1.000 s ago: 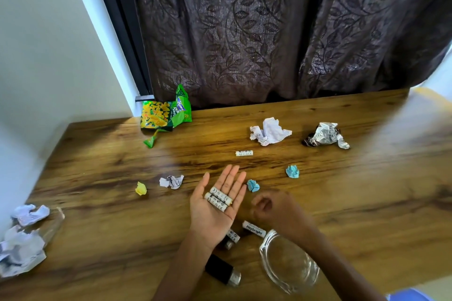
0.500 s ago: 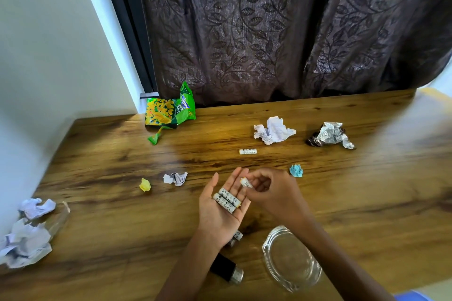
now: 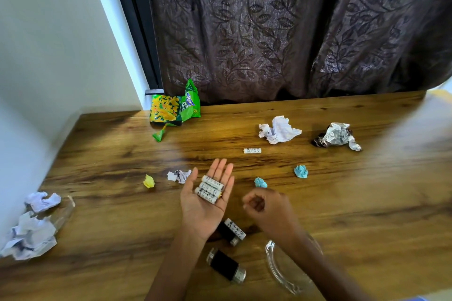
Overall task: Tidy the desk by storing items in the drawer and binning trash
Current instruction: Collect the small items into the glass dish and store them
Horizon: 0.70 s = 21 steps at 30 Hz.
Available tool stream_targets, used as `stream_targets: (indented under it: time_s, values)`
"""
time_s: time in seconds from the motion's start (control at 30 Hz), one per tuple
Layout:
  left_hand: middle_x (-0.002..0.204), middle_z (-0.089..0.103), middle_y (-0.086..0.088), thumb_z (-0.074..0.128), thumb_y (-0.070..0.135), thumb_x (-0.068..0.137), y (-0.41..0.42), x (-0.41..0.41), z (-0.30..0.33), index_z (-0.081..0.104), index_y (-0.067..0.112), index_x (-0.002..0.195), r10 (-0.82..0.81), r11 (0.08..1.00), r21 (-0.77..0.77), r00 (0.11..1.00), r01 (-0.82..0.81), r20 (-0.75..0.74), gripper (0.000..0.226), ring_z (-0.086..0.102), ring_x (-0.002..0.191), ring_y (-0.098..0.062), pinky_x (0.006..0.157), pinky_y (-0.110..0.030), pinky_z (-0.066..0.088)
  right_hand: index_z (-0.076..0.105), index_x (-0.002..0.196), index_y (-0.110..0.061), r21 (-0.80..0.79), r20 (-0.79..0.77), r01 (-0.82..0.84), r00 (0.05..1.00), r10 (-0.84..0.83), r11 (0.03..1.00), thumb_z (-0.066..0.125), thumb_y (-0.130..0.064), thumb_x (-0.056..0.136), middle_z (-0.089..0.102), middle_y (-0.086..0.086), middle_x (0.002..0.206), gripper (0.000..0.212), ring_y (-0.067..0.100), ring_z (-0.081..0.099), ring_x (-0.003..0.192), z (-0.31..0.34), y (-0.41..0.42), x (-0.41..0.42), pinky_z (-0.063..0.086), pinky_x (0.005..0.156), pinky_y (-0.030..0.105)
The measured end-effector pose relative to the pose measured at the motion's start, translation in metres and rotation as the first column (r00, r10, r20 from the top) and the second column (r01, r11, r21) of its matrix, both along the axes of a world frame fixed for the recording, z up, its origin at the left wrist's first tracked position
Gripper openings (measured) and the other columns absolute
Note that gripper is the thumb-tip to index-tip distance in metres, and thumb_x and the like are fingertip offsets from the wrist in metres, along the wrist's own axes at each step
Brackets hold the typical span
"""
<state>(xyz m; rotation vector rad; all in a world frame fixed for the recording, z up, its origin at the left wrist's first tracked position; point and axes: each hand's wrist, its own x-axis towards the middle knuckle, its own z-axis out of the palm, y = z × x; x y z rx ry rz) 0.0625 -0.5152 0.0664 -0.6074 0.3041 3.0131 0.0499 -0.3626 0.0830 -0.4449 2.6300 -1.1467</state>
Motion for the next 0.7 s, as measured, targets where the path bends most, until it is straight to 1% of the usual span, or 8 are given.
stream_targets:
  time_s: [0.1, 0.2, 0.3, 0.4, 0.47, 0.57, 0.63, 0.7]
  values:
    - [0.126, 0.062, -0.012, 0.045, 0.038, 0.093, -0.005, 0.002, 0.0, 0.054, 0.004, 0.128, 0.012, 1.0, 0.001, 1.0, -0.012, 0.018, 0.049, 0.06, 0.116, -0.026, 0.105, -0.04, 0.042, 0.065, 0.106, -0.023, 0.156, 0.044, -0.121, 0.992, 0.115, 0.98, 0.065, -0.027, 0.085, 0.059, -0.013, 0.091, 0.022, -0.003, 0.053, 0.077, -0.02, -0.011, 0.014, 0.044, 0.068, 0.011]
    - [0.126, 0.063, -0.013, 0.046, 0.037, 0.092, -0.005, 0.002, 0.001, 0.054, 0.004, 0.128, 0.015, 1.0, 0.011, 1.0, -0.015, 0.022, 0.049, 0.059, 0.116, -0.027, 0.106, -0.039, 0.038, 0.063, 0.11, -0.023, 0.217, 0.019, -0.109, 0.994, 0.108, 0.97, 0.061, -0.03, 0.087, 0.063, -0.008, 0.102, 0.025, 0.004, 0.056, 0.087, -0.025, -0.017, 0.019, 0.045, 0.073, 0.017]
    - [0.126, 0.063, -0.013, 0.049, 0.037, 0.088, -0.002, 0.002, 0.002, 0.054, 0.004, 0.128, 0.001, 1.0, 0.011, 1.0, -0.001, 0.02, 0.052, 0.059, 0.116, -0.027, 0.107, -0.039, 0.037, 0.065, 0.107, -0.022, 0.275, -0.041, -0.095, 0.993, 0.111, 0.957, 0.059, -0.027, 0.087, 0.062, -0.005, 0.104, 0.021, 0.006, 0.056, 0.086, -0.023, -0.016, 0.014, 0.042, 0.068, 0.017]
    - [0.127, 0.062, -0.014, 0.048, 0.038, 0.089, 0.004, 0.003, 0.003, 0.054, 0.004, 0.129, -0.03, 0.999, -0.012, 0.999, 0.031, 0.027, 0.053, 0.059, 0.116, -0.027, 0.108, -0.039, 0.037, 0.064, 0.099, -0.02, 0.348, -0.073, -0.083, 0.991, 0.115, 0.934, 0.061, -0.026, 0.083, 0.061, -0.004, 0.101, 0.018, 0.01, 0.056, 0.086, -0.021, -0.01, 0.006, 0.047, 0.07, 0.023]
    - [0.126, 0.062, -0.014, 0.049, 0.039, 0.087, 0.009, 0.003, 0.004, 0.054, 0.005, 0.128, -0.051, 0.998, -0.023, 0.998, 0.052, 0.036, 0.054, 0.06, 0.115, -0.027, 0.106, -0.042, 0.041, 0.064, 0.096, -0.02, 0.355, -0.06, -0.072, 0.993, 0.1, 0.932, 0.063, -0.027, 0.08, 0.061, -0.005, 0.095, 0.017, 0.008, 0.056, 0.081, -0.019, -0.003, 0.002, 0.046, 0.065, 0.019]
    - [0.125, 0.063, -0.013, 0.049, 0.039, 0.086, 0.016, 0.003, 0.006, 0.055, 0.005, 0.128, -0.093, 0.993, -0.062, 0.994, 0.096, 0.049, 0.055, 0.06, 0.115, -0.026, 0.097, -0.045, 0.046, 0.063, 0.085, -0.024, 0.202, -0.007, -0.001, 1.0, 0.003, 0.979, 0.068, -0.022, 0.078, 0.06, -0.011, 0.076, 0.009, 0.0, 0.054, 0.063, -0.009, 0.007, -0.004, 0.04, 0.052, 0.012]
    - [0.125, 0.063, -0.013, 0.048, 0.04, 0.085, 0.022, 0.004, 0.008, 0.054, 0.005, 0.128, -0.123, 0.989, -0.079, 0.99, 0.129, 0.07, 0.055, 0.06, 0.117, -0.026, 0.096, -0.043, 0.046, 0.064, 0.077, -0.022, 0.036, -0.022, 0.089, 0.996, -0.088, 0.995, 0.071, -0.016, 0.077, 0.06, -0.009, 0.065, 0.009, 0.0, 0.051, 0.054, 0.004, 0.012, -0.007, 0.041, 0.05, 0.011]
    - [0.125, 0.063, -0.013, 0.048, 0.04, 0.085, 0.03, 0.006, 0.01, 0.054, 0.005, 0.129, -0.156, 0.982, -0.088, 0.982, 0.165, 0.103, 0.057, 0.058, 0.118, -0.026, 0.098, -0.039, 0.047, 0.066, 0.076, -0.021, -0.099, -0.034, 0.153, 0.987, -0.157, 0.983, 0.074, -0.014, 0.074, 0.06, -0.008, 0.06, 0.01, -0.001, 0.049, 0.051, 0.019, 0.016, -0.01, 0.041, 0.049, 0.012]
